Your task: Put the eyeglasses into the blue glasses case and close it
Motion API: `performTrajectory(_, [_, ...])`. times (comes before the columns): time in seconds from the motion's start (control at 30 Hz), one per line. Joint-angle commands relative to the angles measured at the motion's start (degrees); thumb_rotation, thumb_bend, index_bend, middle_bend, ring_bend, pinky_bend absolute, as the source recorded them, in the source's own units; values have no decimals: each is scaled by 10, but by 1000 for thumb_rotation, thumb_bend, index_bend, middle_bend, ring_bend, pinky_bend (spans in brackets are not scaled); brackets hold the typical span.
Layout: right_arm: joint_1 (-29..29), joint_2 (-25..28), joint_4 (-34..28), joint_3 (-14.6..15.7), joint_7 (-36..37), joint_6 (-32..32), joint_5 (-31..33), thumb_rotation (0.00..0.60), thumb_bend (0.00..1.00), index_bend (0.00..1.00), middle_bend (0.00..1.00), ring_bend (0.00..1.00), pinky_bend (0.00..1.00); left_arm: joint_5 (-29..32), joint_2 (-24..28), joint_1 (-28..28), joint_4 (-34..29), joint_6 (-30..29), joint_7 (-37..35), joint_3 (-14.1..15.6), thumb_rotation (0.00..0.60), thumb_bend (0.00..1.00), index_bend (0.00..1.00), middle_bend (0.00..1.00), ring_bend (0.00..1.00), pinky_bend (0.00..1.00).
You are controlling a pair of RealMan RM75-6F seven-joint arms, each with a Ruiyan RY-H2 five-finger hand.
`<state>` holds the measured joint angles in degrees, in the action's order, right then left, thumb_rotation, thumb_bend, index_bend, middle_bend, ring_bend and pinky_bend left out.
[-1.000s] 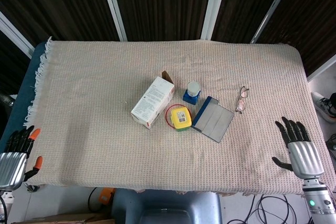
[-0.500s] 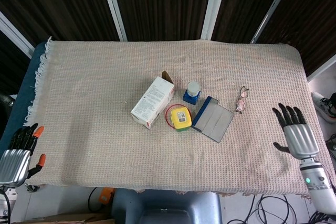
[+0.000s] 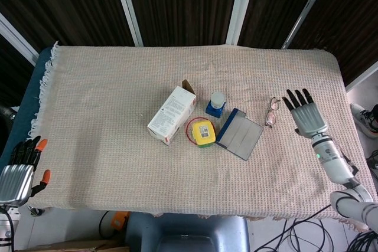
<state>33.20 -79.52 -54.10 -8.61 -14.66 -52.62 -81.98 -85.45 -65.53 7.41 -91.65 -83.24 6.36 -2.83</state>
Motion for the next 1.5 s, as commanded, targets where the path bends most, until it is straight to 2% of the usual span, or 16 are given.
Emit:
performTrajectory(0.03, [46,-45,80,30,43,33,-48,600,267,259,0,0,0,7,-2,1,-2,4,8,-2,600,426,0,0,0,30])
performTrajectory(0.17, [72,-77,138,51,52,65,-66,600,267,259,0,0,0,10,-4,4,-3,9,14,-2,600,426,0,0,0,30])
performTrajectory(0.4, [98,-115,204,68,44,106,-72,600,281,259,0,0,0,13,-5,5,-3,8,16,-4,600,426,0,0,0,30])
performTrajectory(0.53, [106,-128,228,68,42,126,-63,600,327,261,0,0,0,16,-6,5,-3,9,17,-5,600,426,0,0,0,30])
performTrajectory(0.7, [116,-142,255,70,20,145,-57,600,327,258,0,0,0,14,-7,5,-5,8,23,-3,600,425,0,0,0,30])
performTrajectory(0.97, [129,-174,301,56,-7,191,-26,600,327,257,0,0,0,12,-8,4,-7,5,25,-2,600,424,0,0,0,30])
performTrajectory(1.2, [126,-177,311,56,-12,200,-17,600,327,258,0,0,0,12,-7,2,-6,1,22,-2,600,424,0,0,0,30])
performTrajectory(1.5, [95,-142,275,63,-33,199,-4,600,327,296,0,0,0,2,-5,0,-7,-3,18,3,600,424,0,0,0,30])
